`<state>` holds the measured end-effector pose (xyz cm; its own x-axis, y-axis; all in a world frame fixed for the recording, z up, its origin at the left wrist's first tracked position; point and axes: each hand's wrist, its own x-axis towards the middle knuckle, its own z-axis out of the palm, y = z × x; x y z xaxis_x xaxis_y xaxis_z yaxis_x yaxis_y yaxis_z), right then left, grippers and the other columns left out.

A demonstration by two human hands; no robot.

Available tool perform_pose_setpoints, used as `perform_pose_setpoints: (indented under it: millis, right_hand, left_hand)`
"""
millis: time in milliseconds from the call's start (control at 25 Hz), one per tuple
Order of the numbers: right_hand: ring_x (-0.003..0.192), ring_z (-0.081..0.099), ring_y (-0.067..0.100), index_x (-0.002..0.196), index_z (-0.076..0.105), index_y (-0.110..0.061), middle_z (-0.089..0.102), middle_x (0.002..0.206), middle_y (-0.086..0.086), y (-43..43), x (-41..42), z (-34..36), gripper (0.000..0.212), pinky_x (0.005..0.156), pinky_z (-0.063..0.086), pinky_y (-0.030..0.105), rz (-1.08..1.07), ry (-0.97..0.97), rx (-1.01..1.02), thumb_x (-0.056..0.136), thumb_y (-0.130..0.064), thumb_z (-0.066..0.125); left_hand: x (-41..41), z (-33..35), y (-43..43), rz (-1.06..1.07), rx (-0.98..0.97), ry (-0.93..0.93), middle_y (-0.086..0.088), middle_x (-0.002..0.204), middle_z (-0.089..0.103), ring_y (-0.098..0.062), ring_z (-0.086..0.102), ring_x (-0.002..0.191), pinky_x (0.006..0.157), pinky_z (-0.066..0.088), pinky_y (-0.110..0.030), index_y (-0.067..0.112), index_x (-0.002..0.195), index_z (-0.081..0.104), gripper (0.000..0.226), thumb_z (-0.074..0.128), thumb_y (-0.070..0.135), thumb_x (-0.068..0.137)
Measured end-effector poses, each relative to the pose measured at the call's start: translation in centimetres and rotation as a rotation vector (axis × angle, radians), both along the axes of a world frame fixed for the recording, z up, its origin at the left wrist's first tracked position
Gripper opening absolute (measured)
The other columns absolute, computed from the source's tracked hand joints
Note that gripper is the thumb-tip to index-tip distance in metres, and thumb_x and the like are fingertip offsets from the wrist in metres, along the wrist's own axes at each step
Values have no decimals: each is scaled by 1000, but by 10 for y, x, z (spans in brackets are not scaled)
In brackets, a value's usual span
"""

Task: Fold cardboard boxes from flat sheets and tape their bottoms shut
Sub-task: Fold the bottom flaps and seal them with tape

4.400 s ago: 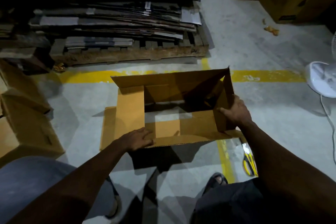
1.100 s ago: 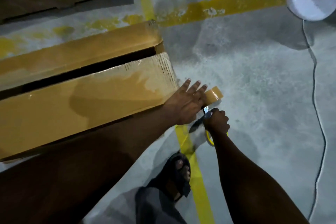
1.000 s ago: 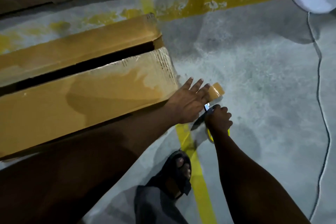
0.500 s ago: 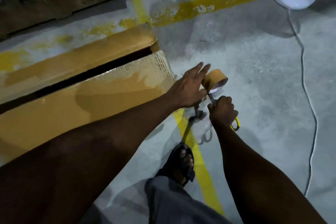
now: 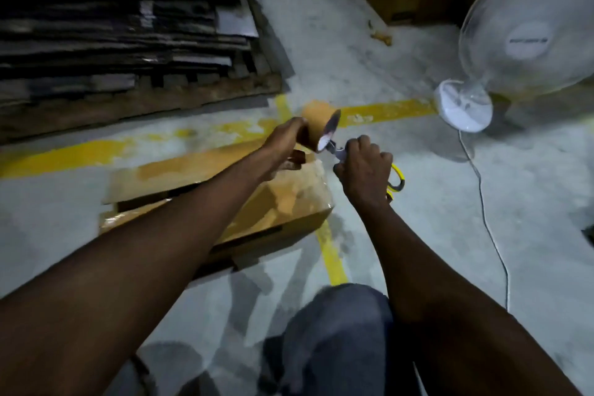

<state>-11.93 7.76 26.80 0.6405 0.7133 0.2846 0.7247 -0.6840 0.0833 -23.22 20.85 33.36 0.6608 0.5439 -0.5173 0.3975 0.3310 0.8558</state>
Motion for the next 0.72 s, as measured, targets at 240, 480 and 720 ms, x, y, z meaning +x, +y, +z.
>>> perform_pose_setpoints:
  millis: [240,480,720]
  right_hand:
    - [86,61,36,97,51,-15,65,92,7,114,-159,84,25,66,36,38,149,335,128,78,-23,64]
    - [89,58,39,107,49,-14,64,91,16,172,-241,61,22,61,36,36,418,345,-47,91,-28,54]
    - [76,52,35,98,35,-15,62,88,17,206,-257,42,20,58,30,35,593,683,-68,93,-20,54]
  left_hand:
    - [-189,64,73,202,234,-171,-7,89,63,-22,63,84,80,53,-44,7,94,62,11,51,5,92]
    - [-307,28,106,324,316,-6,-5,134,56,-28,53,120,87,52,-41,8,124,62,32,50,16,96]
    - [-314,23,139,209,600,227,-6,103,64,-24,60,95,79,50,-37,5,98,70,27,64,20,76]
